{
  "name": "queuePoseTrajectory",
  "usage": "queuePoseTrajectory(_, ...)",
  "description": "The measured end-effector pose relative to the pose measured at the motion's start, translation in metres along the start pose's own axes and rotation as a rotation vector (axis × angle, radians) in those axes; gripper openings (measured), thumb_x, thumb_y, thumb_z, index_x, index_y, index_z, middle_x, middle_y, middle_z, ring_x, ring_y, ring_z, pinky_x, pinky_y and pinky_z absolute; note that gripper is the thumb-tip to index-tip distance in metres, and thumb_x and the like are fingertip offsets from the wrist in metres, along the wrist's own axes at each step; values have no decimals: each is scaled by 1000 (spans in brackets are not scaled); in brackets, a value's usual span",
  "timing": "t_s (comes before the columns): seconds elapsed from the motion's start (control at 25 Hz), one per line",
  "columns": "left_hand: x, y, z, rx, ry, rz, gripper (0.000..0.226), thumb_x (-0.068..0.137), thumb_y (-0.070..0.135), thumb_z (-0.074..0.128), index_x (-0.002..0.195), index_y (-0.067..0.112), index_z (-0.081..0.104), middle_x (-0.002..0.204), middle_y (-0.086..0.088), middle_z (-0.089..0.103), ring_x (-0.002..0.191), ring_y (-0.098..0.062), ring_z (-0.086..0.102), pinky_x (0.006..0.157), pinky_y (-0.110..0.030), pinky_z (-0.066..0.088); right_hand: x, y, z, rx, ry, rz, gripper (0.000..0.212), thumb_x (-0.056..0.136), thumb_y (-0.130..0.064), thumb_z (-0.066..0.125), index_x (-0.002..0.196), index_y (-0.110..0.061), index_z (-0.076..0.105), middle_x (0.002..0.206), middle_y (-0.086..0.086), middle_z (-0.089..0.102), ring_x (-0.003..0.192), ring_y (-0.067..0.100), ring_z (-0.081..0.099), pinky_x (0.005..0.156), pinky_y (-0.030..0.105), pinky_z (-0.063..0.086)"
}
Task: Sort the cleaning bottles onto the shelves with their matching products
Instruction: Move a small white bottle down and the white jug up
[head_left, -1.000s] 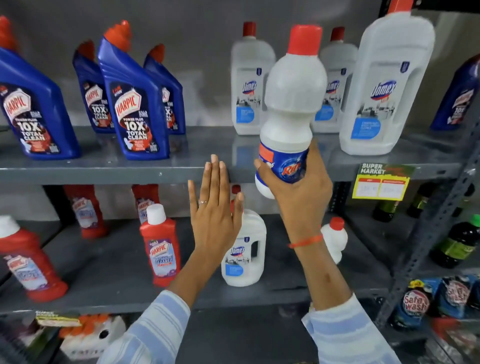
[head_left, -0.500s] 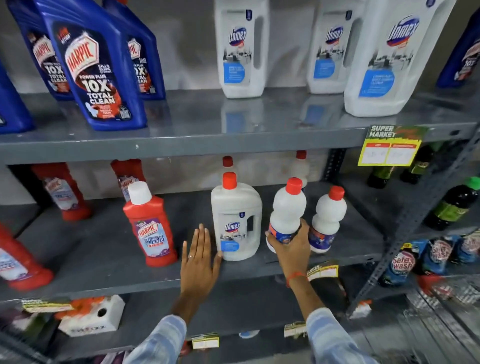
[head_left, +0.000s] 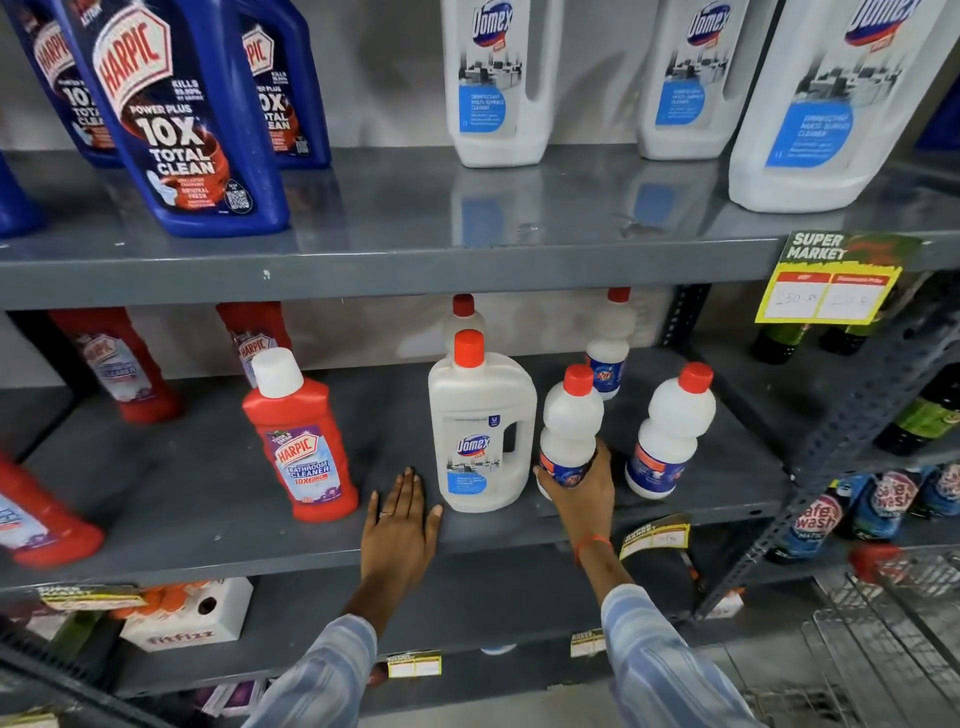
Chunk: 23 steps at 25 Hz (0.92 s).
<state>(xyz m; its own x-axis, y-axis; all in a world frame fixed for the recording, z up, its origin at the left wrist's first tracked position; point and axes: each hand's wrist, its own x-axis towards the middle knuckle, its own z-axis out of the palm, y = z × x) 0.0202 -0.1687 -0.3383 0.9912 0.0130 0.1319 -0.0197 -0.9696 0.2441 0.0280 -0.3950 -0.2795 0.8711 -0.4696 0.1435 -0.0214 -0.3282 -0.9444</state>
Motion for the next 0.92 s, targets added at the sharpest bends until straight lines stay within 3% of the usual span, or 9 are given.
queuePoseTrajectory(0.2,1,-2,4,20,-10,16,84,94,52,-7,132,1,48,138,-11,51,127,-23,47,106,-48,30,-34,-8,5,-42,171,-115,85,65,-12,80,135,-12,31,138,19,39,127,31,42,103,47,45)
queuePoseTrajectory(0.36,3,-1,5,51,-58,27,91,89,55,-15,137,2,42,143,-12,44,131,-23,42,109,-48,26,-75,-51,42,1,82,-279,76,72,-20,76,134,-16,33,136,12,32,126,18,36,99,20,42)
queuePoseTrajectory(0.48,7,-1,1,82,-121,63,102,74,61,-30,148,7,15,156,-7,17,143,-17,15,115,-42,5,-76,-66,70,33,31,-182,92,69,-30,79,140,-17,22,142,13,28,131,23,33,101,32,43)
queuePoseTrajectory(0.56,7,0,-6,115,-170,60,91,77,58,-20,149,9,7,158,-5,9,144,-16,6,116,-39,-1,-71,-67,80,14,13,-117,101,64,-35,81,141,-12,20,144,15,29,133,28,32,105,41,40)
queuePoseTrajectory(0.64,6,1,-14,163,-183,78,70,93,50,5,148,7,15,157,-7,17,143,-17,13,116,-39,2,-68,-67,85,18,-1,-86,105,61,-35,83,141,-9,21,144,16,33,133,29,35,107,41,40)
queuePoseTrajectory(0.72,1,0,-23,144,-70,123,55,95,38,25,134,5,45,141,-14,47,130,-25,42,112,-40,19,-66,-71,86,44,1,-58,105,59,-32,85,140,-9,22,142,15,39,130,29,40,104,39,43)
queuePoseTrajectory(0.76,-2,1,-30,122,18,141,49,91,34,29,118,6,60,121,-15,63,112,-29,56,105,-40,32,-64,-73,86,50,8,-54,104,58,-30,85,140,-9,24,140,14,43,128,29,44,103,38,44)
queuePoseTrajectory(0.84,-8,5,-47,53,208,160,32,84,25,42,90,7,69,85,-14,71,80,-32,63,80,-38,48,-61,-73,83,43,24,-48,99,56,-30,86,136,-8,31,134,14,51,121,28,51,100,35,45)
queuePoseTrajectory(0.92,-13,9,-69,8,371,157,25,82,20,49,86,4,67,79,-15,69,73,-33,61,67,-37,50,-64,-71,76,38,22,-54,97,54,-32,85,133,-10,33,129,13,55,116,28,54,99,35,47)
